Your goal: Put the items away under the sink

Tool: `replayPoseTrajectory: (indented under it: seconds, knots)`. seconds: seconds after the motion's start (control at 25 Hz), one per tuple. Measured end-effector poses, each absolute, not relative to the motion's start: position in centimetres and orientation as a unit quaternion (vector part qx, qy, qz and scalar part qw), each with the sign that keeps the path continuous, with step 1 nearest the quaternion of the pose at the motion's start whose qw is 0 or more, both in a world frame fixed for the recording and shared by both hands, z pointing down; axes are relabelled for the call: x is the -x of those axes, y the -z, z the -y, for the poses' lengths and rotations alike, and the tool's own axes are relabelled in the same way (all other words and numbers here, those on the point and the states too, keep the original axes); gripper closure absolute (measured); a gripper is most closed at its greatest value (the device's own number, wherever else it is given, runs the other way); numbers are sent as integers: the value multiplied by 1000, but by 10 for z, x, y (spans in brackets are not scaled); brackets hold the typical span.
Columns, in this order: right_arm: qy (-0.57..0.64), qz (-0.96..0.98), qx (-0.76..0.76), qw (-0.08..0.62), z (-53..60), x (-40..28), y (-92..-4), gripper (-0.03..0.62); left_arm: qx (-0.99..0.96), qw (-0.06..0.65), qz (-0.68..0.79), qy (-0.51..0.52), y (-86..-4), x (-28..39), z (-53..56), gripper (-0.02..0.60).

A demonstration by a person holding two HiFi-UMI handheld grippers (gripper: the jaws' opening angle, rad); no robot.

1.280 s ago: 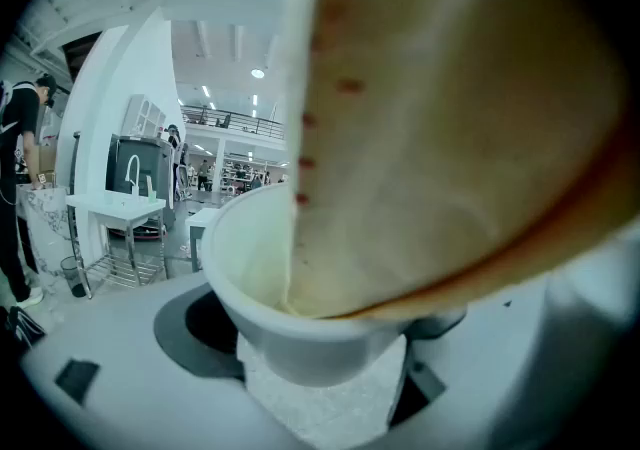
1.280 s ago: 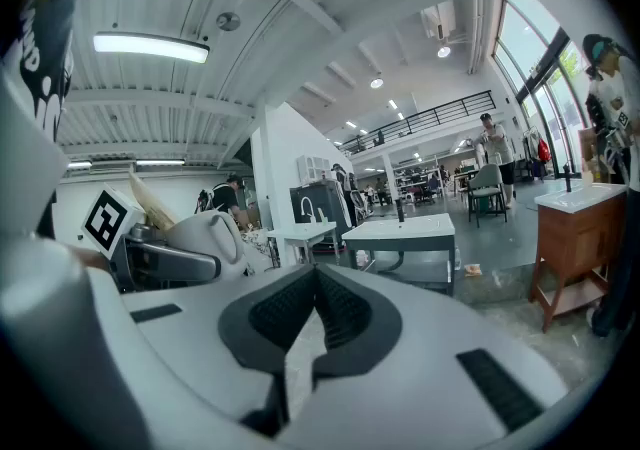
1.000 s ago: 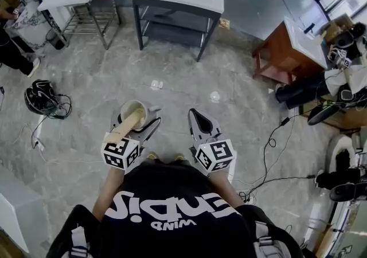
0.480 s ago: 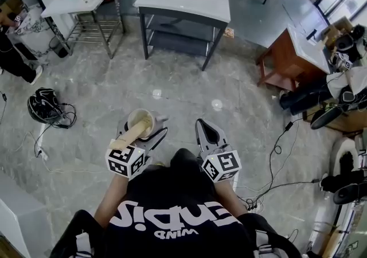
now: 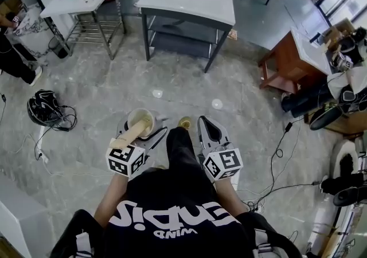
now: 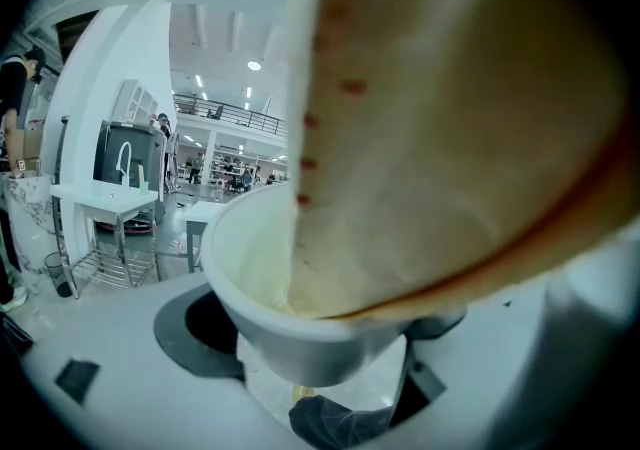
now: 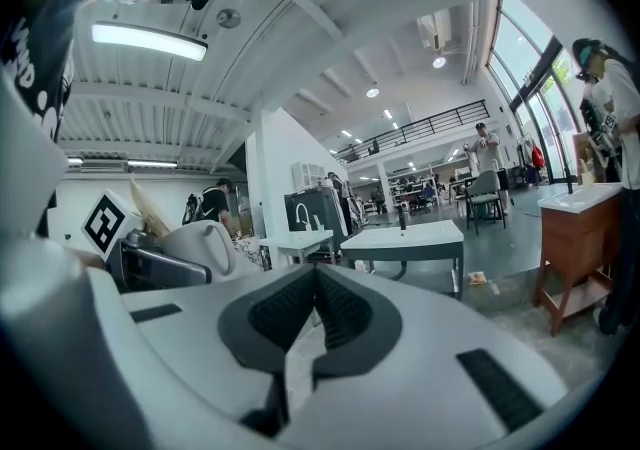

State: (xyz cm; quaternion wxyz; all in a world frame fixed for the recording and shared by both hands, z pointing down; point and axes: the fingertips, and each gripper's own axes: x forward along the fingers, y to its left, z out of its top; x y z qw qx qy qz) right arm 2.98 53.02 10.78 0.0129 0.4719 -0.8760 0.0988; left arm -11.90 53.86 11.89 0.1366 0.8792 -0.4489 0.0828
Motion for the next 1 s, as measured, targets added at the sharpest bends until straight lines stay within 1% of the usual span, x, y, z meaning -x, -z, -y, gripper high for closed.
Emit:
replayPoseTrajectory:
  seconds: [0.36,0.56,1.0]
  knots:
    - [-107,864,-493,6,-464,-51,-117,576,-886,144,431,-91,-129,105,-476,114]
    - [-112,858,-501,11,-408,-66,-122,576,-889,145,425,-89,-130,92,-416,114]
    - [-116,857,-501,25,-281,-108,-104,576,-886,145,432,-86,-110,64,-277,114]
